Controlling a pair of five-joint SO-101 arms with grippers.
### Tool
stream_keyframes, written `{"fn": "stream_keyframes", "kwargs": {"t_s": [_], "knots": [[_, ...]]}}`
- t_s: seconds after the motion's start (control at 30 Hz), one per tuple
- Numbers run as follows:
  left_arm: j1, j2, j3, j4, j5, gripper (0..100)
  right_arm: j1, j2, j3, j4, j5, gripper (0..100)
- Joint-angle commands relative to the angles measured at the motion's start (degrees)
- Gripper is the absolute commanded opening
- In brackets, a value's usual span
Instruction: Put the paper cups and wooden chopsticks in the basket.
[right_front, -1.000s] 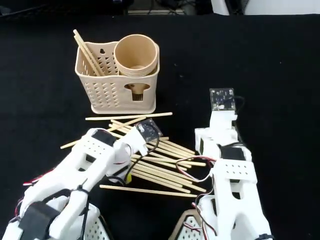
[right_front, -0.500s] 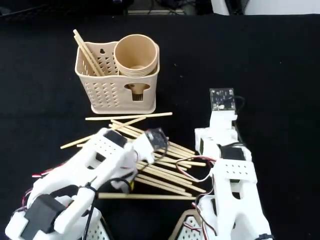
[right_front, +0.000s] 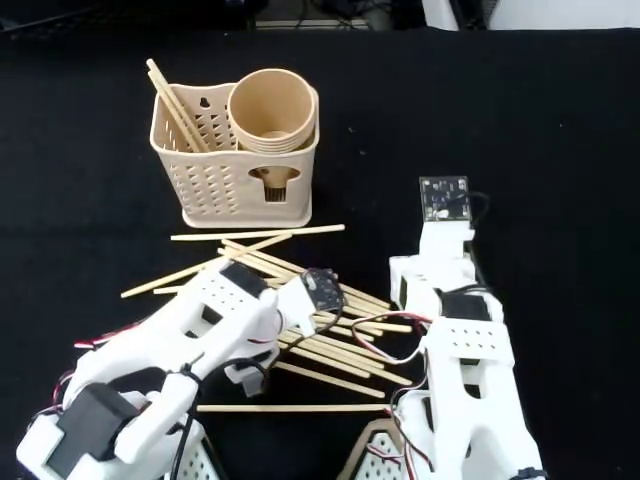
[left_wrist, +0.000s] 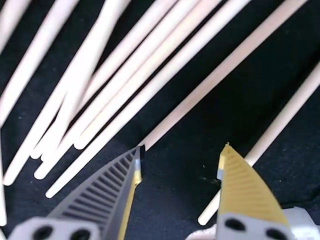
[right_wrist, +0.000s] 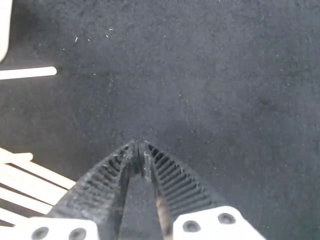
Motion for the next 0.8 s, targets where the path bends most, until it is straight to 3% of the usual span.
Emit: {"fn": "stream_keyframes", "kwargs": {"t_s": [0.0,0.4,0.77], "knots": [[1.45,0.18,-1.89,3.16,0.18,25,0.7,-1.1,-0.22,-1.23,0.18,2.5],[1.45,-0.53,-4.09,5.54,0.26,26,0.35,-1.1,-0.22,-1.23,0.18,2.5],[2.33,-23.12,3.3,9.32,-3.08,26,0.35,-1.1,-0.4,-1.23,0.18,2.5]]}}
